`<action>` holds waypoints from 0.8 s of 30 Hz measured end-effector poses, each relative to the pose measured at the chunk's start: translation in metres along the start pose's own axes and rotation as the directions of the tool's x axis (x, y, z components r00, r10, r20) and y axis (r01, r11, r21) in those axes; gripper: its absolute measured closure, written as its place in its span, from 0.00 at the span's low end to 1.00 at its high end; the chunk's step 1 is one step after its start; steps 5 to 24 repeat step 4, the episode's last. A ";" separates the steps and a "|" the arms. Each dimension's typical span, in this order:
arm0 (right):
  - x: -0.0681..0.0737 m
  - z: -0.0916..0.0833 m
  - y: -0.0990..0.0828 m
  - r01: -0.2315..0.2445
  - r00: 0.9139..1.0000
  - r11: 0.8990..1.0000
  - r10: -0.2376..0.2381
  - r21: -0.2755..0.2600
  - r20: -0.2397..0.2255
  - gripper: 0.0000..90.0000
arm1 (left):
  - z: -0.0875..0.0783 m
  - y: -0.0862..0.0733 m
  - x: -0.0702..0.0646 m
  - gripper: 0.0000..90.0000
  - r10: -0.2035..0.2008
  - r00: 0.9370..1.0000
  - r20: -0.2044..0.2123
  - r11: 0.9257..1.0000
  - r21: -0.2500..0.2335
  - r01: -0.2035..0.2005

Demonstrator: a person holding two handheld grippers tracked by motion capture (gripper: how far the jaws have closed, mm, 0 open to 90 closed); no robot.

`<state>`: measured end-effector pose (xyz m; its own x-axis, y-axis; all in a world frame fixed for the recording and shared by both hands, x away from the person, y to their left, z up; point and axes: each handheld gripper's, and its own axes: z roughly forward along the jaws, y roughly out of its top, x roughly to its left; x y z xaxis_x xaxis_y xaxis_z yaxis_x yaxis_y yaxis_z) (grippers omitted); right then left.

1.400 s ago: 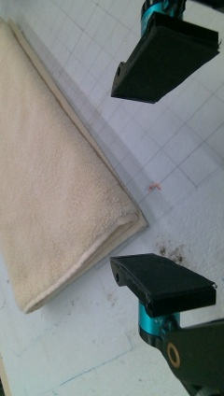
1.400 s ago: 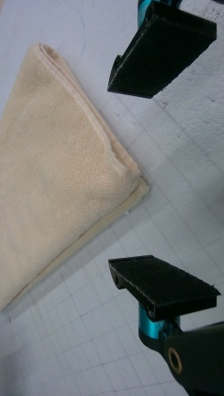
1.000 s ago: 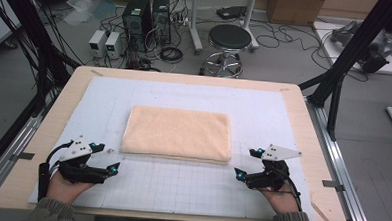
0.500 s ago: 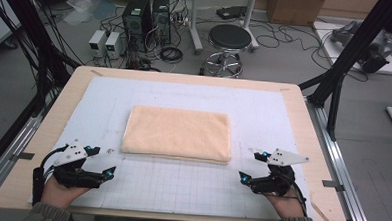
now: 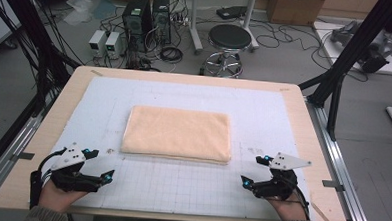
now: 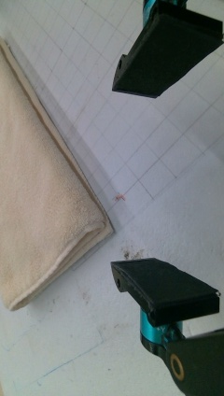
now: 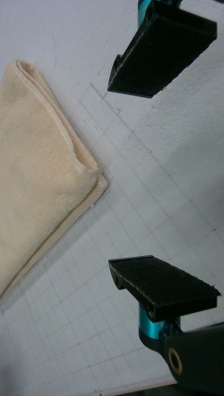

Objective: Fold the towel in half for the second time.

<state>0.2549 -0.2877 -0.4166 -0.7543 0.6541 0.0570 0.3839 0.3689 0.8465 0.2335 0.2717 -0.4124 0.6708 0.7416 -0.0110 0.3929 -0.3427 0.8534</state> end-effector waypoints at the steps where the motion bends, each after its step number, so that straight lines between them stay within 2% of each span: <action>1: 0.000 0.001 0.000 -0.001 1.000 1.000 0.001 0.001 -0.004 0.14 | 0.000 0.000 0.000 0.14 0.002 1.000 0.002 1.000 0.002 -0.002; 24: 0.000 0.003 -0.001 -0.004 1.000 1.000 0.004 0.006 -0.004 0.14 | 0.001 0.000 0.000 0.14 0.003 1.000 0.003 1.000 0.003 -0.003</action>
